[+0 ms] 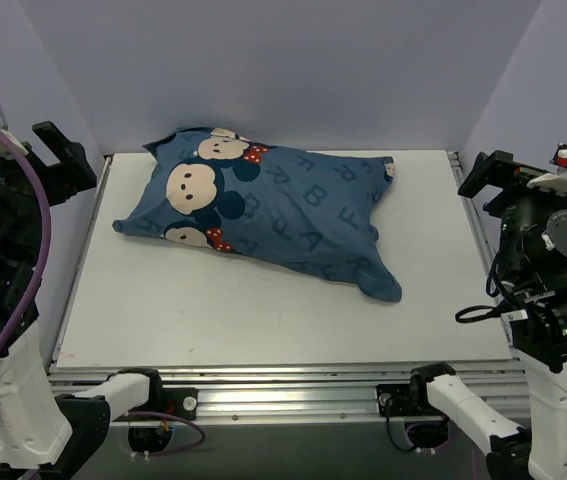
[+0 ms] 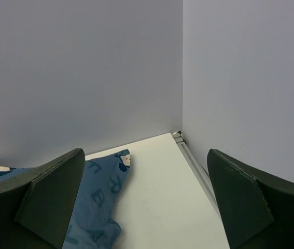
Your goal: Remove the pillowcase from the pillow
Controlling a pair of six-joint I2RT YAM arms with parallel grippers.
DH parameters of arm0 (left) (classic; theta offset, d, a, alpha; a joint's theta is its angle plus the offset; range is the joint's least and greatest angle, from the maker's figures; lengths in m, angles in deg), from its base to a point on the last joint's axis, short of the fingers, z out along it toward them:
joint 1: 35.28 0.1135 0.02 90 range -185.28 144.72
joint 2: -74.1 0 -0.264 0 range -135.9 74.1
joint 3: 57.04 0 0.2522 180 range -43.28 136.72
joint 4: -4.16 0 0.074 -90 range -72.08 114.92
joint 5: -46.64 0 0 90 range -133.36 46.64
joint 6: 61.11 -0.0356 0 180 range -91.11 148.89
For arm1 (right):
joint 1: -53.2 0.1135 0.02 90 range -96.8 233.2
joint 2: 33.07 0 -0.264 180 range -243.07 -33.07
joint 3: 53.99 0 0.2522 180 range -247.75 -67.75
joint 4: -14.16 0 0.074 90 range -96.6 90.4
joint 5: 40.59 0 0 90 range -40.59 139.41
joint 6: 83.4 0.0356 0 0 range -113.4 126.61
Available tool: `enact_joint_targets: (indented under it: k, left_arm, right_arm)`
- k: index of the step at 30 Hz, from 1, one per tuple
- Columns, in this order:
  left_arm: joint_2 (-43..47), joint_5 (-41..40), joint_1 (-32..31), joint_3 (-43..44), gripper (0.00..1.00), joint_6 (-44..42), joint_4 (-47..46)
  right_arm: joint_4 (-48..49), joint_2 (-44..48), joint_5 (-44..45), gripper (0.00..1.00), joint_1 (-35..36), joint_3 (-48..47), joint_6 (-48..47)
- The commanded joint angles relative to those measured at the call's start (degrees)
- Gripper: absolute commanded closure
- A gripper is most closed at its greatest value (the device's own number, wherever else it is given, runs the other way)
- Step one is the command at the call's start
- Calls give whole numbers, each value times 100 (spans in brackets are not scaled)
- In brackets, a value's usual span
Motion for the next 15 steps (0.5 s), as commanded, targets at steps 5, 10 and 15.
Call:
enact_joint_targets:
  k: [5,10,15]
  left_arm:
    - [64,-144,-52,-152,6,-95,-66]
    - [126,-153,-52,-407,6,-59,-119]
    - [284,-162,-60,-1039,6,55,-242]
  right_arm:
    - [127,-92,-636,0,30,179,162]
    - [-118,-408,-1278,0,30,530,559]
    - [-181,-1050,-2647,0,39,1066,927]
